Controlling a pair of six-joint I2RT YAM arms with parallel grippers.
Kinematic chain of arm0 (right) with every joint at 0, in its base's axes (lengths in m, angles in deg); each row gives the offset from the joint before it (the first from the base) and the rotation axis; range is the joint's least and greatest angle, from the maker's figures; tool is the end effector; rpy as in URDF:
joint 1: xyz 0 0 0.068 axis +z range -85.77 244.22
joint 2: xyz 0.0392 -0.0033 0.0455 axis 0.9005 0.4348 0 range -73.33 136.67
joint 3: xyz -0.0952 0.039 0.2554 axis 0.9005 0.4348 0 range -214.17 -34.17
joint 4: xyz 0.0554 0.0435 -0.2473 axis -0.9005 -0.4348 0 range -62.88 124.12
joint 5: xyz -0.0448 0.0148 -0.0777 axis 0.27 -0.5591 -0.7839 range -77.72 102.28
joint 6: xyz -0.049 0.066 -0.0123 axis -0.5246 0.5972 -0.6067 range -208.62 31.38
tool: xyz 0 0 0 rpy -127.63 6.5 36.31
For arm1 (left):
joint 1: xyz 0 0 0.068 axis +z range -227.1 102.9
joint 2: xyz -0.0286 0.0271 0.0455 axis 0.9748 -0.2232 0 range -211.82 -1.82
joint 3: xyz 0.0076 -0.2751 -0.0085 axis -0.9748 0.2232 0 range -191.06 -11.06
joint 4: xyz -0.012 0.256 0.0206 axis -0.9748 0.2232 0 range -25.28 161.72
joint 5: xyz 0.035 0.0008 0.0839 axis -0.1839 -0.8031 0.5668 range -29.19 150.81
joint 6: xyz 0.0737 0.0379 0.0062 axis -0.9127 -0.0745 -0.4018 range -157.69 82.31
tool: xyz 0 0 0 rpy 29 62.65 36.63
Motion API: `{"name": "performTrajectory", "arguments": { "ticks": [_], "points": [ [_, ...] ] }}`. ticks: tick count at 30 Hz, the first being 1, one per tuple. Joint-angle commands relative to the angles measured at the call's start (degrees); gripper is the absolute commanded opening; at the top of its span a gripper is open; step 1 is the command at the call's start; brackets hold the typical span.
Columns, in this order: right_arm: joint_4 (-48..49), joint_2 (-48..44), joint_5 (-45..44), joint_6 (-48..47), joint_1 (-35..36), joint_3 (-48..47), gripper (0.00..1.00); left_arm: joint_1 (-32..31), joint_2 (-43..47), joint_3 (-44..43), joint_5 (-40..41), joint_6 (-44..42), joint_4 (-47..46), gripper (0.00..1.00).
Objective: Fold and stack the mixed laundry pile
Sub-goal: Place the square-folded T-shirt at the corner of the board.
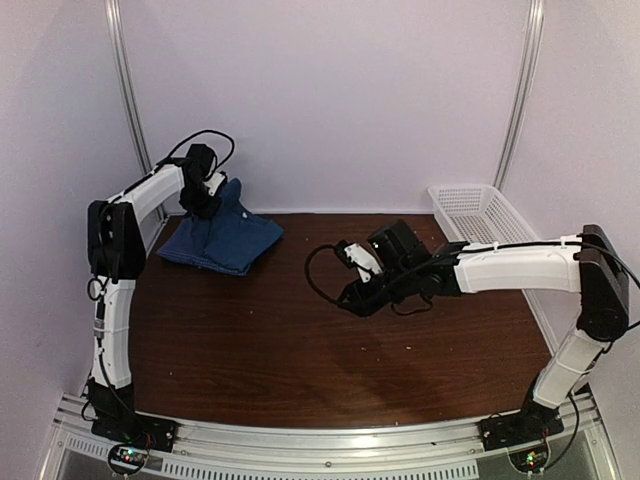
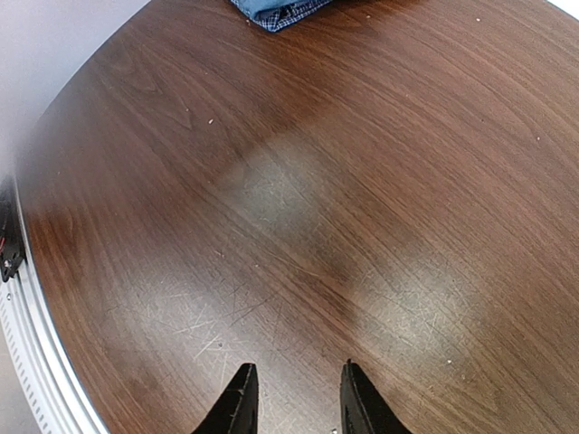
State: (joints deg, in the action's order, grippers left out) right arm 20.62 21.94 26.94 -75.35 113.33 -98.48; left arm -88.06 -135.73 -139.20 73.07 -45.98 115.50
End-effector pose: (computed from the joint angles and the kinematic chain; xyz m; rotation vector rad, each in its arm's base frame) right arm 0.2378 0.3026 0.2058 -0.8858 2.3070 0.8078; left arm 0.5232 -0.0856 0.2202 0.3442 2.5203 0.2551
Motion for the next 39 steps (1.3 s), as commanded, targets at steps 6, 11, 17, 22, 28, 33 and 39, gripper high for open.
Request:
{"name": "performTrajectory", "arguments": {
  "ticks": [6, 11, 17, 22, 28, 33, 39],
  "points": [
    [-0.3, 2.1, 0.9, -0.1, -0.5, -1.7, 0.32, 4.3, -1.2, 4.6, 5.0, 3.0, -7.0, 0.00],
    [-0.7, 2.6, 1.0, -0.2, -0.5, -2.3, 0.31, 4.8, 1.6, 9.3, 4.4, 4.1, -9.3, 0.00],
    [-0.8, 3.1, 1.4, 0.1, -0.5, -2.8, 0.32, 4.7, 9.4, 16.1, -0.8, 7.3, -11.9, 0.00],
    [-0.8, 3.1, 1.6, -0.1, -0.5, -3.0, 0.31, 4.7, 15.0, 18.5, -4.7, 10.0, -13.1, 0.00],
    [-0.5, 3.1, 1.9, 0.0, -0.5, -3.1, 0.31, 4.8, 17.3, 21.2, -3.4, 12.4, -13.1, 0.00],
    [-0.7, 3.0, 1.9, -0.2, -0.5, -2.9, 0.31, 5.3, 15.1, 23.6, -0.1, 14.0, -13.9, 0.00],
    [-0.9, 3.1, 1.9, -0.4, -0.5, -3.0, 0.30, 7.6, 12.0, 26.2, 0.7, 19.6, -15.2, 0.00]
  ]
}}
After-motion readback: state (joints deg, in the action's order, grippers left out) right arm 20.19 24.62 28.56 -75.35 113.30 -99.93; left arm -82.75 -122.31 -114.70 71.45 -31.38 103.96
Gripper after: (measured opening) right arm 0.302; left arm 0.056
